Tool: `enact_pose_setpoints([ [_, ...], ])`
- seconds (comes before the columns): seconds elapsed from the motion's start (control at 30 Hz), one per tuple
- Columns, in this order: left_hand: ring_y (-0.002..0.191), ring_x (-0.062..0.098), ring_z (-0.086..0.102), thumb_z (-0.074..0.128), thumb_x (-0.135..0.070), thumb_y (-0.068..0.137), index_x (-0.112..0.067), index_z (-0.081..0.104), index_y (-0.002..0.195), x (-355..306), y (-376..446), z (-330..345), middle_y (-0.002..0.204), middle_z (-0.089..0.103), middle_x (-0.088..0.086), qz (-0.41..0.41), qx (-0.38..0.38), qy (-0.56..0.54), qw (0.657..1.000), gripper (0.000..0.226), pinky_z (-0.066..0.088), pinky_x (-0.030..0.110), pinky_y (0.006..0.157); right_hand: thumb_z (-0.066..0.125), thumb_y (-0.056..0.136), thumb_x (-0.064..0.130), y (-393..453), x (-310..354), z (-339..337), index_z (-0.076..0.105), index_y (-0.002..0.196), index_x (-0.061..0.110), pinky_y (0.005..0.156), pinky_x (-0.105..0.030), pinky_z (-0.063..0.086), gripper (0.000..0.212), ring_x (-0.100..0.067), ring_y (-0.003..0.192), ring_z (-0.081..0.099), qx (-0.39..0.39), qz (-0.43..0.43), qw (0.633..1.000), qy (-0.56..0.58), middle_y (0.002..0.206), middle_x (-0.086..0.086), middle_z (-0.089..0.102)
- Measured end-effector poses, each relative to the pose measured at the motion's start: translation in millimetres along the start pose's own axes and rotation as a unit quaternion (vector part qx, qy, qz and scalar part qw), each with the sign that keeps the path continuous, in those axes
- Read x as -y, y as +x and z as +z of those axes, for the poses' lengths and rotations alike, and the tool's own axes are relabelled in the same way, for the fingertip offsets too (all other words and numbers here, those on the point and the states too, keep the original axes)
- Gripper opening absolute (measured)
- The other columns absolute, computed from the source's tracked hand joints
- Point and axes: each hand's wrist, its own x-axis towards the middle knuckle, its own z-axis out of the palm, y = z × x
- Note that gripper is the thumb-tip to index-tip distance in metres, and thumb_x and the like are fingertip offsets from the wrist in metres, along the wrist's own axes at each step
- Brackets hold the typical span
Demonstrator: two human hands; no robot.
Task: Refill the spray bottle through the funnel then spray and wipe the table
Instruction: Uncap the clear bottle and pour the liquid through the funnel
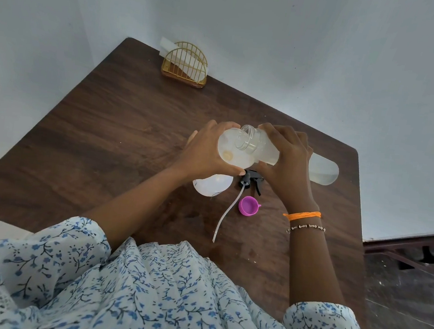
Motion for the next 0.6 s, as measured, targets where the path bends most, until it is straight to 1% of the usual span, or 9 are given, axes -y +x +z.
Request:
enact_pose_setpoints([
  [0.27,0.112,0.010,0.043,0.075,-0.057,0.051,-0.033,0.039,0.131,1.0,0.3,-0.3,0.128,0.046,-0.003,0.004,-0.002,0.001,1.000,0.090,0.037,0.051,0.103,0.083,0.064,0.025,0.4,-1.6,0.9,0.060,0.120,0.019,0.085,-0.032,0.027,0.061,-0.024,0.104,0.045,-0.001,0.000,1.000,-0.002,0.115,-0.001,0.060],
  [0.43,0.113,0.011,0.043,0.073,-0.058,0.051,-0.033,0.039,0.131,-1.7,-0.4,-0.9,0.129,0.046,-0.003,0.003,-0.002,0.000,1.000,0.091,0.037,0.051,0.104,0.082,0.064,0.024,1.3,-1.6,1.5,0.060,0.120,0.019,0.084,-0.032,0.027,0.060,-0.023,0.103,0.045,-0.005,-0.003,1.000,-0.004,0.114,-0.001,0.060],
  [0.6,0.113,0.011,0.044,0.077,-0.056,0.053,-0.034,0.039,0.130,-0.7,0.3,-0.1,0.129,0.046,-0.004,0.004,-0.003,0.003,1.000,0.089,0.036,0.052,0.104,0.082,0.065,0.023,1.2,-1.1,2.1,0.061,0.120,0.018,0.085,-0.032,0.026,0.059,-0.025,0.105,0.046,-0.005,-0.001,1.000,-0.005,0.115,-0.003,0.060],
])
